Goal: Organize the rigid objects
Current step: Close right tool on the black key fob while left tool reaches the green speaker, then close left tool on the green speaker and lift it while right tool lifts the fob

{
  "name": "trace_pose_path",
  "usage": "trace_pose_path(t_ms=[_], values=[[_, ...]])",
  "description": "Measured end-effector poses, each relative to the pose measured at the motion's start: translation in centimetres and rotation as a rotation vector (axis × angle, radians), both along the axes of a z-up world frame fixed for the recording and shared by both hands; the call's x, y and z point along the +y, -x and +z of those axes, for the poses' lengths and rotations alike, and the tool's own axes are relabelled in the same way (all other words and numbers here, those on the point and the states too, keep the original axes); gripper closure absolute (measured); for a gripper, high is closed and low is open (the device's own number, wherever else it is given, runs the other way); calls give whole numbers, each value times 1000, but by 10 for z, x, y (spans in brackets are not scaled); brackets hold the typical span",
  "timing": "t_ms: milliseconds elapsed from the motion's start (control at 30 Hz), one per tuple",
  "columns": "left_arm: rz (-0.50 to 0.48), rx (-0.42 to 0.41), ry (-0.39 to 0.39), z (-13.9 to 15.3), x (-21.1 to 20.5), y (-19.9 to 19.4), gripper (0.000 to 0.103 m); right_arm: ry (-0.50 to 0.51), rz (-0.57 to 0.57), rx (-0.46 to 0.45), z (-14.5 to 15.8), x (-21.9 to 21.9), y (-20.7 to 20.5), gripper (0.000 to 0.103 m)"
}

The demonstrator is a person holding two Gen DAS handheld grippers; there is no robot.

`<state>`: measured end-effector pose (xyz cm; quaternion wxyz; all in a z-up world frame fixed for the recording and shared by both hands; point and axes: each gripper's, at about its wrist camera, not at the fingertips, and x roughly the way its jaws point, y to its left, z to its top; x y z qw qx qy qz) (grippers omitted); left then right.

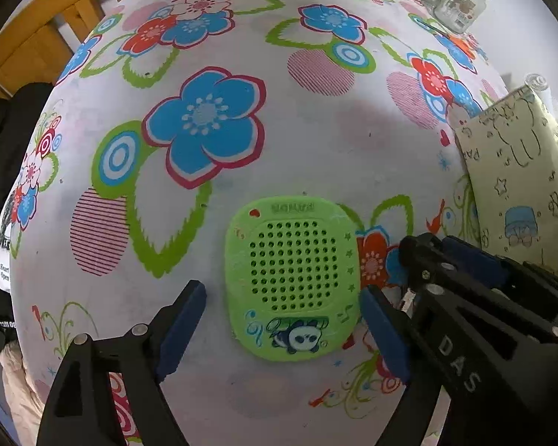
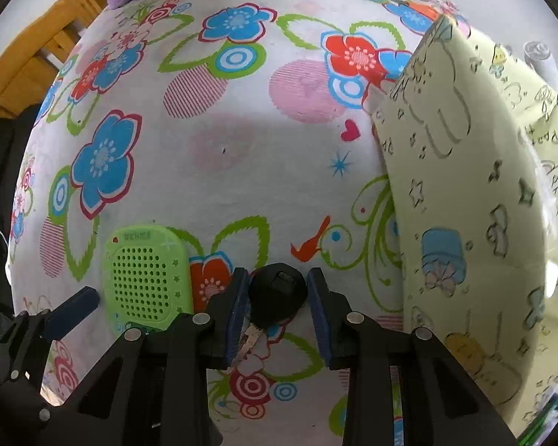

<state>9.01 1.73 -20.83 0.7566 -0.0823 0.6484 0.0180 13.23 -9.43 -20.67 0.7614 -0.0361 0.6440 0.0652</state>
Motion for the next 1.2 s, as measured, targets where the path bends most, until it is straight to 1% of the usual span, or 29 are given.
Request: trace_pose_path(t_ms=[133,167,200,233,367,433,600,900,1067,1167,1200], values=[[18,0,-24,-3,-8,-13,17,7,21,-6,5,2,-7,67],[13,-1,-31,-3,-11,-14,19,12,25,-1,4,2,-8,67],[4,-3,-40,-2,-15,-15,24,13,26,2,4,3,-8,67],[4,-5,-52,-2,-19,-18,26,13,31,8,3,4,-9,67],[-1,-3,-80,-4,-27,-22,26,19,27,26,-2,1,-12,67],[-11,2,-73,-3,-35,-22,26,17,31,30,-4,-6,-16,67],[9,12,-31,-1,-25,-20,26,8,38,23,-2,-7,-16,67],[-42,-38,-40,27,-16,-13,26,-11,11,-14,25,-17,-5,67],[-89,-67,-43,42,-14,-7,26,-25,-27,-42,41,-25,8,67],[-114,-81,-42,49,-12,-6,26,-23,-52,-58,44,-23,16,68],[-123,-86,-41,51,-3,0,26,-23,-61,-64,47,-23,19,68]])
